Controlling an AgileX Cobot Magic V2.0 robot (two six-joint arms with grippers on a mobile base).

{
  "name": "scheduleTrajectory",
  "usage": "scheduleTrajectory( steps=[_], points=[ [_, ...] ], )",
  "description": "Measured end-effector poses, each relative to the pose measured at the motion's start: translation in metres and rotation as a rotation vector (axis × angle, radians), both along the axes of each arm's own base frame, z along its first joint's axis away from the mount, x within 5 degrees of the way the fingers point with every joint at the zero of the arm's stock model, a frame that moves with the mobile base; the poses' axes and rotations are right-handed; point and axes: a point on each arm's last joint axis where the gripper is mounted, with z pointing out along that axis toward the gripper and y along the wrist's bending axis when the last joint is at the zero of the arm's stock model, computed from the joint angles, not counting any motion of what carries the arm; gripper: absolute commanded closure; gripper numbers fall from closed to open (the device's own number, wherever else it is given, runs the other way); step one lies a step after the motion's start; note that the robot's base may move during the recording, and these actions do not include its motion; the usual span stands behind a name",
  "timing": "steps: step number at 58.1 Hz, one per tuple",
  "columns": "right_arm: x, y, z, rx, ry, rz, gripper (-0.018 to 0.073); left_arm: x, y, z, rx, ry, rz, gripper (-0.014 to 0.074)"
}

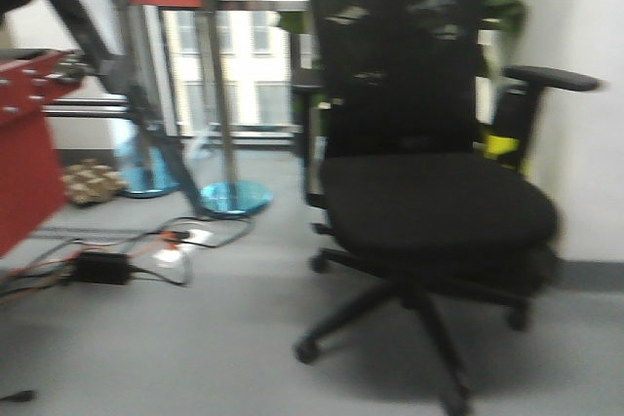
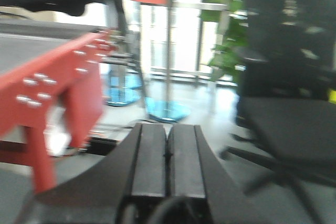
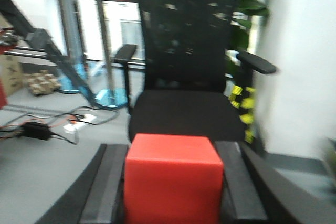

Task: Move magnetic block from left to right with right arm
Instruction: 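Turn the base past the office chair toward the other table, then drive up to the grey table near the cardboard boxes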

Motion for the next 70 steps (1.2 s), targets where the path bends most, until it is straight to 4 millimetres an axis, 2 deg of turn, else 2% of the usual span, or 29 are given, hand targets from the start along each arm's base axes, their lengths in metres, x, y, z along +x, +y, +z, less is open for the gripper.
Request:
scheduleTrajectory(
  steps=[70],
  points=[
    [0.0,0.0,0.0,0.0,0.0,0.0,0.0323,0.0,0.0,0.0,0.0,0.0,0.0,0.0722]
  ],
)
